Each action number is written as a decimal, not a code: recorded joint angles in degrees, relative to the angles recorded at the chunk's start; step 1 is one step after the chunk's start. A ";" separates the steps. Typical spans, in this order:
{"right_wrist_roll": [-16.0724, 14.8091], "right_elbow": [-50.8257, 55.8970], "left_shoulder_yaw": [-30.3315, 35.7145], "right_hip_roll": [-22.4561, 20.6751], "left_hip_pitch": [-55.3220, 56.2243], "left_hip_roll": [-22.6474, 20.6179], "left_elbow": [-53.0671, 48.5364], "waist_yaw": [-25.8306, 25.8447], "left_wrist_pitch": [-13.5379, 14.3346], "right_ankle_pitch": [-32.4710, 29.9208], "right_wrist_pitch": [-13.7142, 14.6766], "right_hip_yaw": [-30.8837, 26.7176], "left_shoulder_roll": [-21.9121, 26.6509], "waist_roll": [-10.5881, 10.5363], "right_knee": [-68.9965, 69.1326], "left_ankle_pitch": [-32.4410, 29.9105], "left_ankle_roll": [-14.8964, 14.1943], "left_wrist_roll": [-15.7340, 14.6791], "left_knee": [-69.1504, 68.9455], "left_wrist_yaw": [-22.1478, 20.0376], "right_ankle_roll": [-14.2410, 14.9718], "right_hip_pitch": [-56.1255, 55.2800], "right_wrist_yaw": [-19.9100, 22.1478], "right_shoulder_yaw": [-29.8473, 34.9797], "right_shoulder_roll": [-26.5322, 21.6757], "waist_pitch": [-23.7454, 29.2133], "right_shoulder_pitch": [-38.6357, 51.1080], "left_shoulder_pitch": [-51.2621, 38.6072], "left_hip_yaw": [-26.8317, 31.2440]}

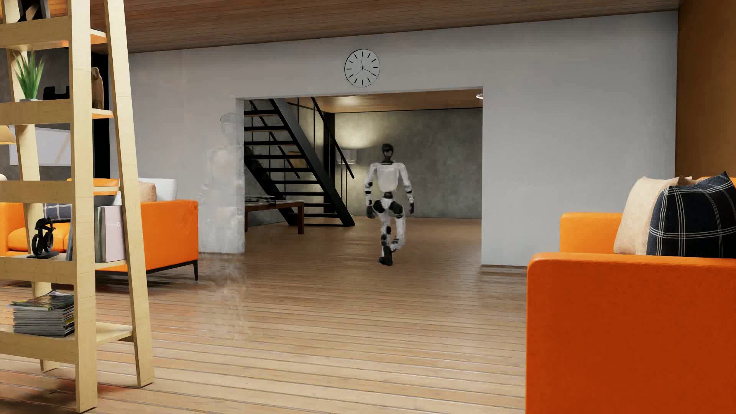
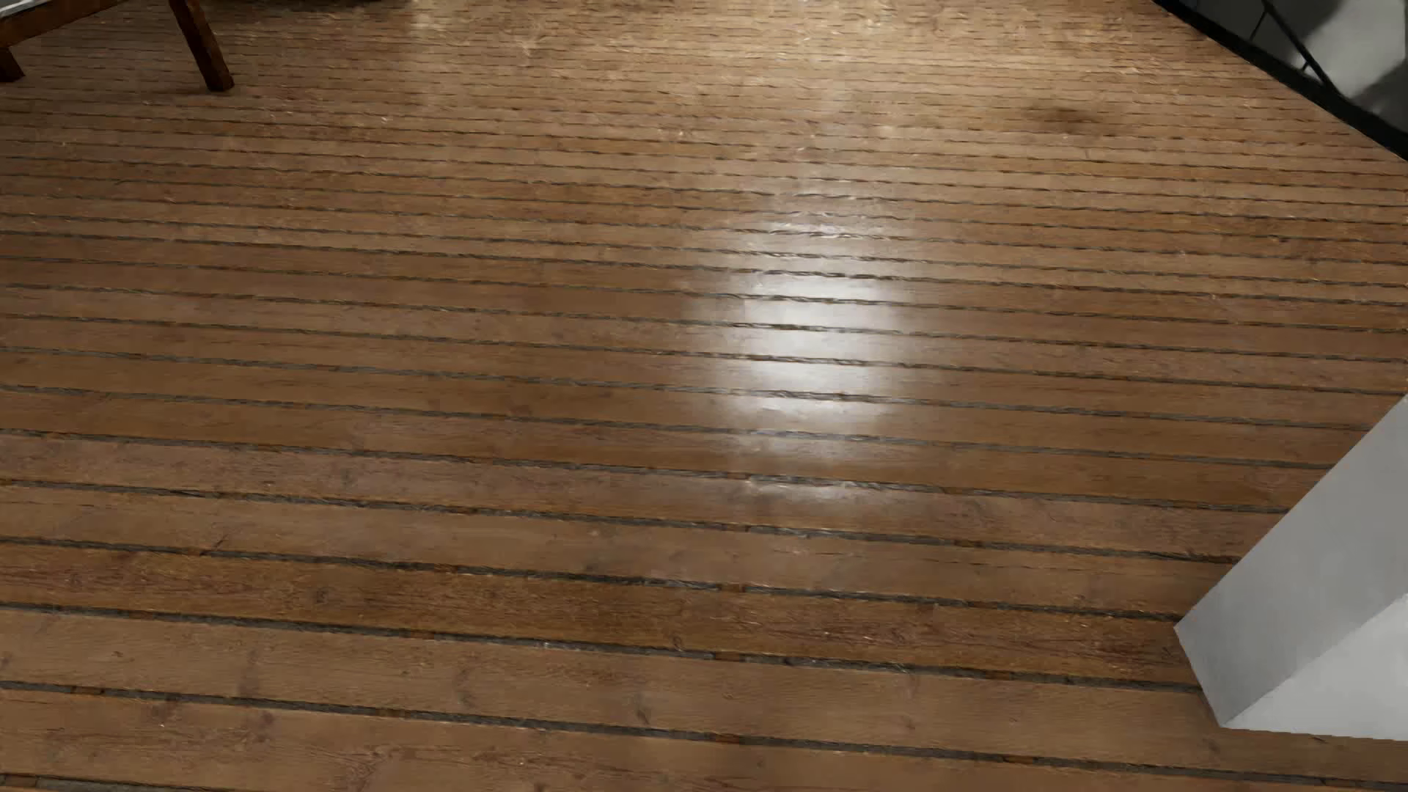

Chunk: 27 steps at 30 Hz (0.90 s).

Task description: Walk towards the shelves

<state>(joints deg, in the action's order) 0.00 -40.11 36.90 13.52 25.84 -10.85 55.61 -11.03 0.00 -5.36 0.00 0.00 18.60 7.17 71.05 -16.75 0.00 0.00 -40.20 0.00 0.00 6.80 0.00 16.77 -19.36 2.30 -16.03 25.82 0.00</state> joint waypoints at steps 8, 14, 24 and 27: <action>0.00 -13.58 -14.94 -2.50 -28.98 -1.35 -26.35 21.52 0.00 16.49 0.00 0.00 3.46 -3.04 -37.44 26.60 0.00 0.00 4.54 0.00 0.00 -25.71 0.00 8.32 0.94 -0.96 -12.61 -8.55 0.00; 0.00 -13.14 -20.67 1.37 -38.02 10.90 -28.09 26.77 0.00 5.21 0.00 0.00 2.32 -2.33 -31.46 30.33 0.00 0.00 -3.19 0.00 0.00 -30.19 0.00 13.57 2.11 -3.63 -17.92 -7.32 0.00; 0.00 -0.99 -11.12 -1.09 -22.68 16.31 -4.51 20.15 0.00 18.65 0.00 0.00 3.76 -4.10 -27.03 -13.25 0.00 0.00 -7.97 0.00 0.00 -17.17 0.00 -2.63 -4.15 -0.35 -6.40 -2.96 0.00; 0.00 -2.00 -11.76 -1.18 -23.00 17.35 -6.44 18.54 0.00 20.83 0.00 0.00 5.55 -5.39 -26.82 -13.25 0.00 0.00 -3.39 0.00 0.00 -14.66 0.00 -13.11 -5.17 -0.65 -5.89 -2.08 0.00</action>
<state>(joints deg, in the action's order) 0.00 -42.12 25.14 12.34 2.84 6.50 49.17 7.51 0.00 15.47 0.00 0.00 24.15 1.78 44.22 -30.00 0.00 0.00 -43.60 0.00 0.00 -7.87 0.00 3.67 -24.54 1.65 -21.92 23.75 0.00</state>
